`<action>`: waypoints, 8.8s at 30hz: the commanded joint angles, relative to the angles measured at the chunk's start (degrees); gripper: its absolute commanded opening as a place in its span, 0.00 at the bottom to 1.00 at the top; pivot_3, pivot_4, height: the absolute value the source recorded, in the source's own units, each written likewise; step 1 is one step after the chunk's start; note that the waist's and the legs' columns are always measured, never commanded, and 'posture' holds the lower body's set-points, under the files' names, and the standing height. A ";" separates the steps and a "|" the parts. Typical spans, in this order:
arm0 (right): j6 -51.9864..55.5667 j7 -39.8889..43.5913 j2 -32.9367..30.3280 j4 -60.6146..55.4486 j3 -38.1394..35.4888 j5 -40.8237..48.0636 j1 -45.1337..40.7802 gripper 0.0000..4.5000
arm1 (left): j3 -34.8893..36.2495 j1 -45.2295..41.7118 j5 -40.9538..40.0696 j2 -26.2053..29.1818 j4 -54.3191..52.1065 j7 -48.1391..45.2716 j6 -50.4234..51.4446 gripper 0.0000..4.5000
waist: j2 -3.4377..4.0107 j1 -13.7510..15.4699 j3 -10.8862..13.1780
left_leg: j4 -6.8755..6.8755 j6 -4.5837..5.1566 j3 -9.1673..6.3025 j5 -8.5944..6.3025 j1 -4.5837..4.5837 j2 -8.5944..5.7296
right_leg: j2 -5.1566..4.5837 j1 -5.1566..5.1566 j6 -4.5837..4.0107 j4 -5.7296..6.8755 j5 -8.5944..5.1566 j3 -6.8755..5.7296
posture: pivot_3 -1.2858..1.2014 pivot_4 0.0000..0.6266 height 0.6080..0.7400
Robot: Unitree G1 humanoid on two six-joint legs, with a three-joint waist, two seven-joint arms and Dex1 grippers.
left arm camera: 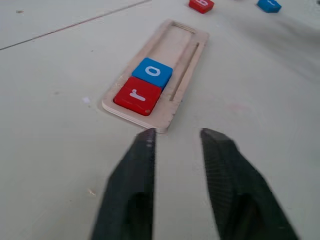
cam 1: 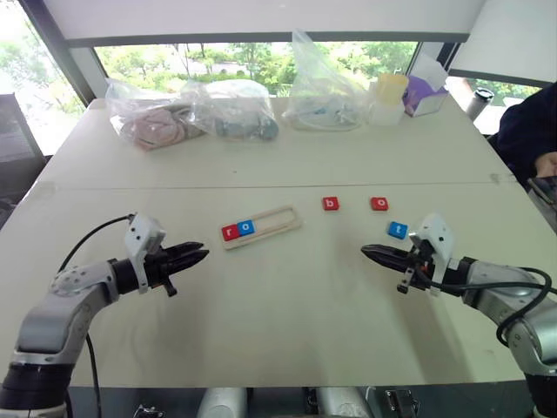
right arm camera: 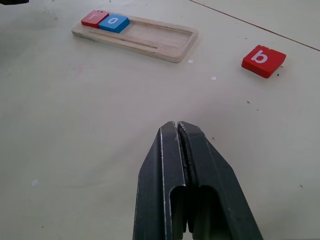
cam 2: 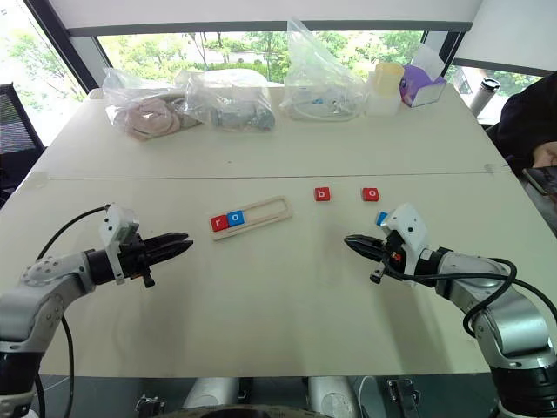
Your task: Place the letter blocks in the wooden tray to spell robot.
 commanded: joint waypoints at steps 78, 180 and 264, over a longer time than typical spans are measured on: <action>-1.40 -9.09 4.12 -8.46 1.29 -2.91 3.11 0.00 | -22.80 -18.24 25.49 -14.77 26.17 -19.47 -28.37 0.70 | 0.02 0.19 -0.05 | 0.78 0.24 -0.16 -0.15 -0.03 -0.06 | -0.23 0.21 0.46 0.54 -0.10 0.06 | 0.52 0.24 1.00; 14.67 -50.78 41.92 27.34 10.83 -25.85 -34.46 0.81 | -2.27 -1.19 -1.22 -0.82 -9.56 0.50 0.67 1.00 | -0.20 -1.87 0.19 | 0.07 -0.08 -0.08 0.08 -0.89 0.09 | 0.00 -1.37 0.21 0.96 0.15 0.23 | 0.52 0.24 1.00; -24.23 23.86 -16.12 19.21 11.18 -17.25 -11.60 0.98 | -5.55 -3.62 1.96 0.20 -5.97 -7.57 -4.70 1.00 | -0.49 -1.70 0.66 | 0.93 -0.05 0.31 0.07 -0.88 0.33 | 0.57 -1.11 0.00 0.88 0.28 0.44 | 0.52 0.24 1.00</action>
